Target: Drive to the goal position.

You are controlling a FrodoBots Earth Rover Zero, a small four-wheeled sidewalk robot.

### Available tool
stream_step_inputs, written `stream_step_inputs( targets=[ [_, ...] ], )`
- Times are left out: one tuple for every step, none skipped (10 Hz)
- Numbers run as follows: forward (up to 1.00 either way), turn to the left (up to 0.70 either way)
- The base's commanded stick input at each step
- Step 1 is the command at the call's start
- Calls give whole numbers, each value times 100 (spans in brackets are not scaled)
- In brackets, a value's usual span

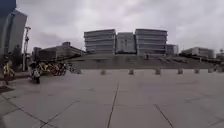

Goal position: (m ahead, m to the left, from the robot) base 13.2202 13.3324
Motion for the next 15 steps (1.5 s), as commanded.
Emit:
stream_step_inputs(
  targets=[
    [70,2],
    [70,2],
    [70,2],
    [70,2],
    [70,2],
    [70,2],
    [70,2],
    [70,2],
    [70,2],
    [70,2],
    [70,2],
    [70,2],
    [70,2],
    [70,2],
    [70,2]
  ],
)
